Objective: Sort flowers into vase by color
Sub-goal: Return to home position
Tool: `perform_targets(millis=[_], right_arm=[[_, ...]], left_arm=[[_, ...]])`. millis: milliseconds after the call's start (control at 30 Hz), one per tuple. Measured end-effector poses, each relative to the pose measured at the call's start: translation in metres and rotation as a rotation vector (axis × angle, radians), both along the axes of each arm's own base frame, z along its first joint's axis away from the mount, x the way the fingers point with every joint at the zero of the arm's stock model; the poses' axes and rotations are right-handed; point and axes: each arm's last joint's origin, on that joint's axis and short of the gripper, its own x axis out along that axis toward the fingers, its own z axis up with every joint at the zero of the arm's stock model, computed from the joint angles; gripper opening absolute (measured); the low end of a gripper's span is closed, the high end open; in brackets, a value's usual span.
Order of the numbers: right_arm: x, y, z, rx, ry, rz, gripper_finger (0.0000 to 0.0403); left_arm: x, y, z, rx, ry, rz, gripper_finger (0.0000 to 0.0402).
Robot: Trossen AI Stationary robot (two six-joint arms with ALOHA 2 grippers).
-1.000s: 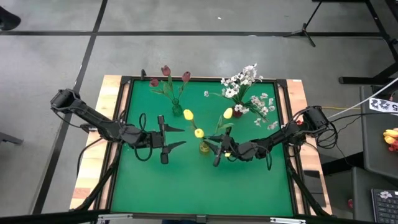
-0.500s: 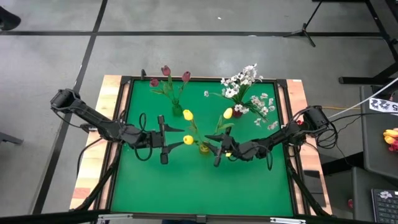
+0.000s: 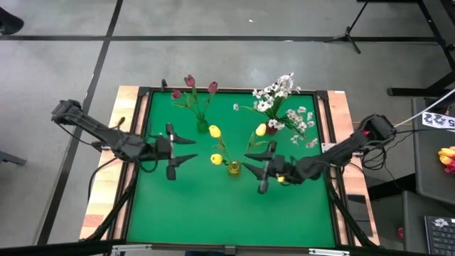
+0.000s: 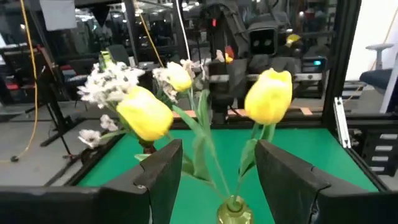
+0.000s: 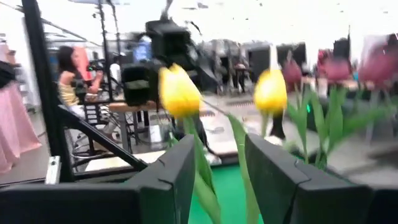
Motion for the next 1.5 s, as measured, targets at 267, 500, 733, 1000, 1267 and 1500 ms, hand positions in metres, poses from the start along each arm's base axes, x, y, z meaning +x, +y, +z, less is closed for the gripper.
perform_targets(millis=[267,500,733,1000,1267,1500], right_arm=[[-0.058,0.009,0.058,-0.218,0.01,-0.24,0.014],[-0.109,0.006,0.094,-0.227,0.009,-0.244,0.014],[-0.155,-0.016,0.109,-0.183,-0.055,0.183,0.014],[-0.178,-0.049,0.106,-0.053,-0.067,0.691,0.014],[-0.167,-0.061,0.101,-0.074,-0.015,0.79,0.014],[-0.168,-0.074,0.086,-0.078,0.006,0.74,0.014]], left_arm=[[-0.037,0.014,0.023,0.147,-0.062,-0.02,0.02],[-0.066,0.029,0.04,0.076,-0.188,-0.008,0.02],[-0.099,0.043,0.046,-0.01,-0.258,-0.09,0.02],[-0.128,0.045,0.059,-0.117,-0.269,-0.491,0.02],[-0.121,0.031,0.058,-0.2,-0.186,-0.83,0.02],[-0.117,0.028,0.047,-0.177,-0.128,-0.855,0.02]])
